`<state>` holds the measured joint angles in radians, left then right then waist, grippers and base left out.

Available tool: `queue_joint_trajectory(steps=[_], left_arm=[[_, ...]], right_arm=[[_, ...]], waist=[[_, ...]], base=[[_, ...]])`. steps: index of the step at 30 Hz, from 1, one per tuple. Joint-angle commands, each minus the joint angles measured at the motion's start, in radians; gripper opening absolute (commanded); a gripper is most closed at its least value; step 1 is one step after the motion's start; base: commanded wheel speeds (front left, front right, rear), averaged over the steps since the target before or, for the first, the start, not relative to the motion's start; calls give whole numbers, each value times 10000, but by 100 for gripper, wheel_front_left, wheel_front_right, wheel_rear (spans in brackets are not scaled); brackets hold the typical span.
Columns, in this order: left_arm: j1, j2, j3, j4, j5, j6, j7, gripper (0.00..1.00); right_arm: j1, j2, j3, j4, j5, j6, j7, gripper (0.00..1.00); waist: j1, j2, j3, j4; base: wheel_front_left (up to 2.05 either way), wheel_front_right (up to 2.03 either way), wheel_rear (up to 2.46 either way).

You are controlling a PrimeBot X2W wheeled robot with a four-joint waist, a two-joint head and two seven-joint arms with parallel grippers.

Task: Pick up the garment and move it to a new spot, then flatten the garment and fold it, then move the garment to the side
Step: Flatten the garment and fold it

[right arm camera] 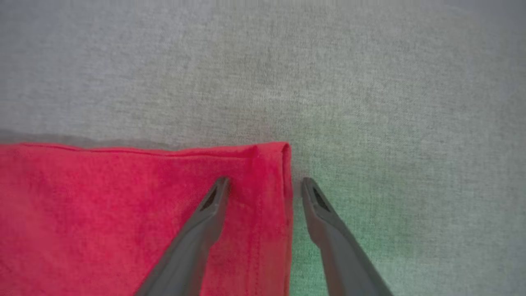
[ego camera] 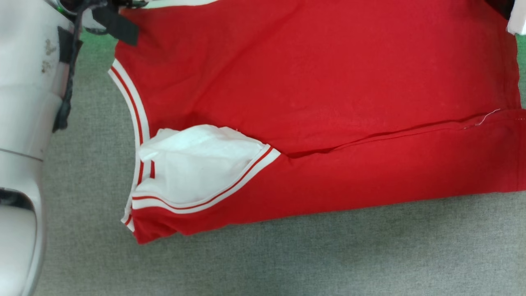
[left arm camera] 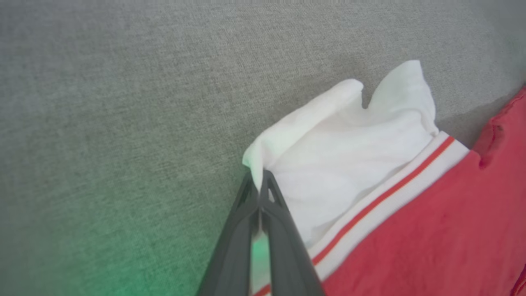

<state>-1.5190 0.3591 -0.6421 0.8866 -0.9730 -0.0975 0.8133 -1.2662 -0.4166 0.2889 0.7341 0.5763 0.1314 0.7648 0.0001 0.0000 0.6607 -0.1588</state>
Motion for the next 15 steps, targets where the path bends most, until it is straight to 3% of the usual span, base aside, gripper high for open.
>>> queue_joint_trajectory(steps=[1,9,15], left_arm=[[115,-32,-74,133,-39,-44,-6,0],[183,0,218,-130,-504,-277,-570,0],[811,161,349,-1310,-1343,-358,-716,0]], right_arm=[[-26,46,77,94,191,-15,-110,0],[36,-138,313,134,698,-15,-1026,0],[546,-591,579,-529,1479,-15,-1422,0]], waist=[[-1,0,24,-30],[-1,0,-211,22],[-1,0,-767,257]], base=[[0,0,0],[0,0,0],[0,0,0]])
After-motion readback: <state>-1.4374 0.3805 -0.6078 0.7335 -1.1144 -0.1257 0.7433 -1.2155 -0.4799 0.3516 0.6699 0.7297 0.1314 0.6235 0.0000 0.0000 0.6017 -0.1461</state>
